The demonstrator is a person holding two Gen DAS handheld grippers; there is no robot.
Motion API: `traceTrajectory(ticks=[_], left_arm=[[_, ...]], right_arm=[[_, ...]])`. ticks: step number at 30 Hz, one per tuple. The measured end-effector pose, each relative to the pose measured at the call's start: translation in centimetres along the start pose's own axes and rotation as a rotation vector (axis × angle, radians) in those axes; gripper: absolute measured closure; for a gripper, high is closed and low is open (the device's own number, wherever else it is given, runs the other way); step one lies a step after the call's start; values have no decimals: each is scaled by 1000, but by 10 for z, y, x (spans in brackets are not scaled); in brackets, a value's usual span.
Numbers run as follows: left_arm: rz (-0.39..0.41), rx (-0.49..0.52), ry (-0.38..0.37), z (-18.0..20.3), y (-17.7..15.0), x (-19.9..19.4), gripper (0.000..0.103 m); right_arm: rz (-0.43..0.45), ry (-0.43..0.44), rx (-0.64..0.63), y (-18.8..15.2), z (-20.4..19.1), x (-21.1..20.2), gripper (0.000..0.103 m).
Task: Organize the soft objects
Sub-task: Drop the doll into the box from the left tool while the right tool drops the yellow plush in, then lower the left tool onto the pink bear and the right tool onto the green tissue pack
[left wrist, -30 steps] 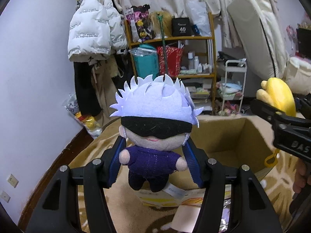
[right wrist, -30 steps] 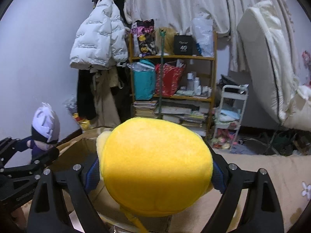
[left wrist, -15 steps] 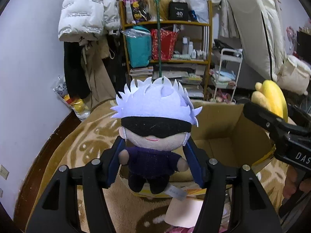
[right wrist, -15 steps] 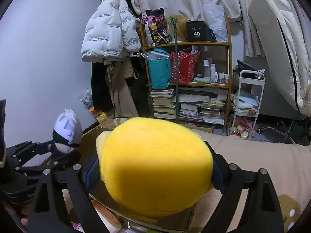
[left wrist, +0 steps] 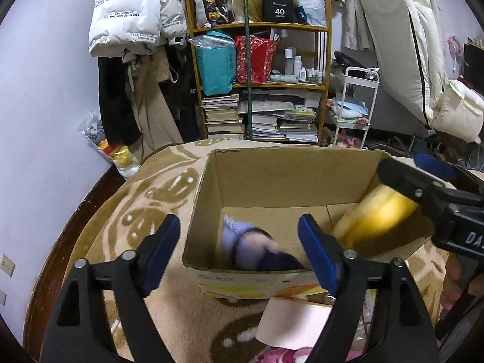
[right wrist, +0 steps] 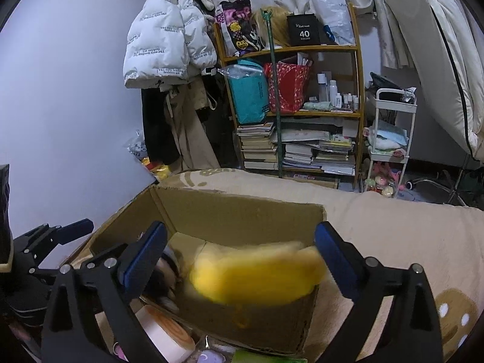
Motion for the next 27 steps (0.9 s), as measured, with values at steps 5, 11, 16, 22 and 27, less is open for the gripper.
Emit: traceTrajectory(ticks=[5,11,16,22,27], left_arm=[[-16,-1,5,-2,-4,-4,13],[-33,-13,14,-4,-10,-15,11],[-30,-16,21,-7,-15,-31,9],[-35,-10,21,-8,-23,-52,9],[-51,-41,14,-9,-38,-68,9]], right_arm=[[19,0,5,3,-1,-7,0],[42,-10,29,6,0,-21,0],[50,-27,16,2,-6,-40,0],[51,-50,-11,-6,-11,-62,0],[44,-63,-14,-13,-13,-80,0]])
Point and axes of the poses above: each gripper's, at about its wrist camera, not at the fingertips, and x roughly the way its jaws point, z to its right, y to its top, the point moved 3 cm from there along x, roughly the way its jaws point, and after that the axes turned 8 degrees about x, right-handed, at the moved point
